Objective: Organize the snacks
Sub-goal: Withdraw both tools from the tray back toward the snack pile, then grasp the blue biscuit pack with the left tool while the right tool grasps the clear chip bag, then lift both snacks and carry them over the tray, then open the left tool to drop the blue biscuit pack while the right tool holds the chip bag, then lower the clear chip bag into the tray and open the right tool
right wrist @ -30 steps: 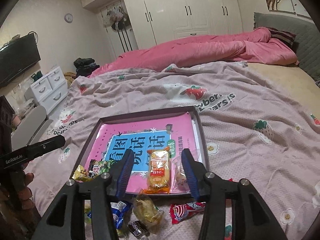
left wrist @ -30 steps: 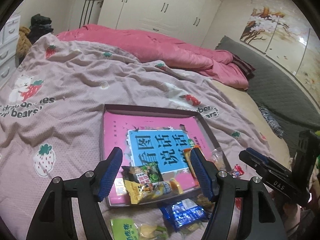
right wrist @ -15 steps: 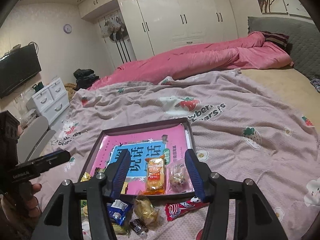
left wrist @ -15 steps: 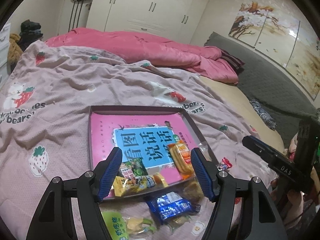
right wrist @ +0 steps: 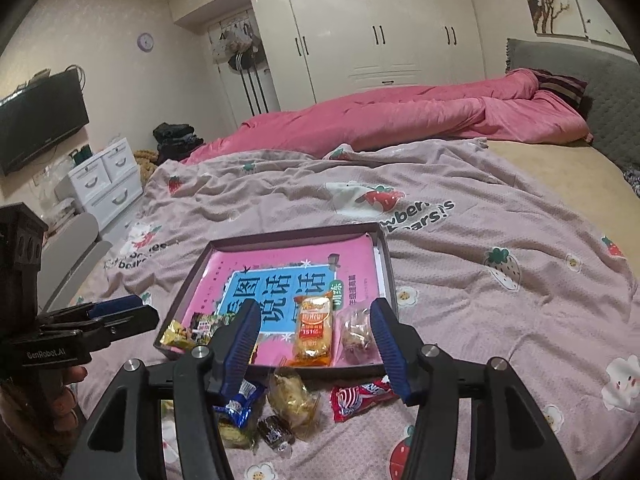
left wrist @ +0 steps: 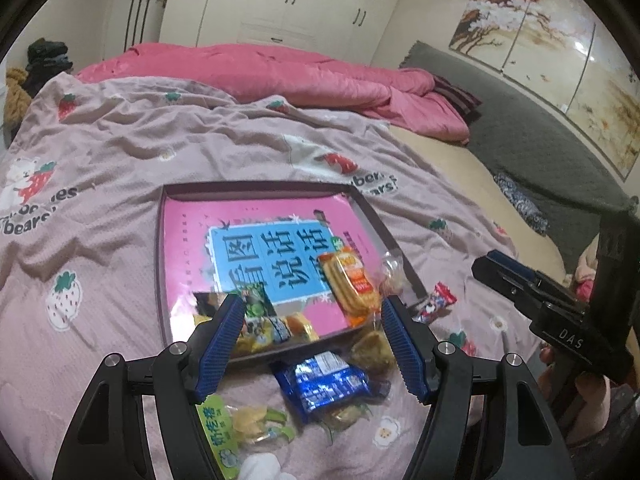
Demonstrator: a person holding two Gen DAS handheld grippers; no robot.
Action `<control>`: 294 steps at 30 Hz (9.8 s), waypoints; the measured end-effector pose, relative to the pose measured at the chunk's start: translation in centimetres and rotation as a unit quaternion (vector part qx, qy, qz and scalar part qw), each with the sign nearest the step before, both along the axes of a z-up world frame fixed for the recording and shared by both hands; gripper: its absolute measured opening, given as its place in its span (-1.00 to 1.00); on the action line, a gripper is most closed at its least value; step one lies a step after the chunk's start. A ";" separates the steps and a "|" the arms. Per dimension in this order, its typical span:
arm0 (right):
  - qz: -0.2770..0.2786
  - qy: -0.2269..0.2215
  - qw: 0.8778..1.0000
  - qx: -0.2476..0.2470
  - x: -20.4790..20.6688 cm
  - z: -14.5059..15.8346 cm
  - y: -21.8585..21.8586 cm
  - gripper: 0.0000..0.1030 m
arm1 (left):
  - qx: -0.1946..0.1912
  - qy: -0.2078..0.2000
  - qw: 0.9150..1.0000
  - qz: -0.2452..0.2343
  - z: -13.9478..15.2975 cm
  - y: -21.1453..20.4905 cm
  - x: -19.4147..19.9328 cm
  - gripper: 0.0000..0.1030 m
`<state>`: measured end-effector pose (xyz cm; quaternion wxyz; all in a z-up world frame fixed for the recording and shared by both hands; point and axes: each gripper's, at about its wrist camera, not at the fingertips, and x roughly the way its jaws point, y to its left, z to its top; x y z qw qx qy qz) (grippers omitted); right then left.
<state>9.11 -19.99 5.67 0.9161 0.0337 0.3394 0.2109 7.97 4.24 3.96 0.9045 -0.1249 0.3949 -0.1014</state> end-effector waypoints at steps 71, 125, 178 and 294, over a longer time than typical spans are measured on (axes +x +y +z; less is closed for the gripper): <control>0.105 0.111 0.986 -0.072 0.2 -11.3 3.9 0.10 | 0.027 0.181 0.983 0.008 -9.0 -3.6 1.5 0.41; 0.134 0.070 0.988 -0.028 0.0 -10.1 3.3 -0.37 | -0.002 0.191 0.982 0.001 -9.6 -2.9 1.3 -0.03; 0.091 0.006 0.995 0.025 1.1 -4.5 2.5 -0.43 | -0.024 0.104 0.994 0.025 -5.4 -0.6 3.8 -0.77; 0.036 0.048 0.998 -0.012 5.5 -7.5 4.8 -0.14 | 0.034 0.074 0.996 0.040 -5.6 -0.6 4.8 0.23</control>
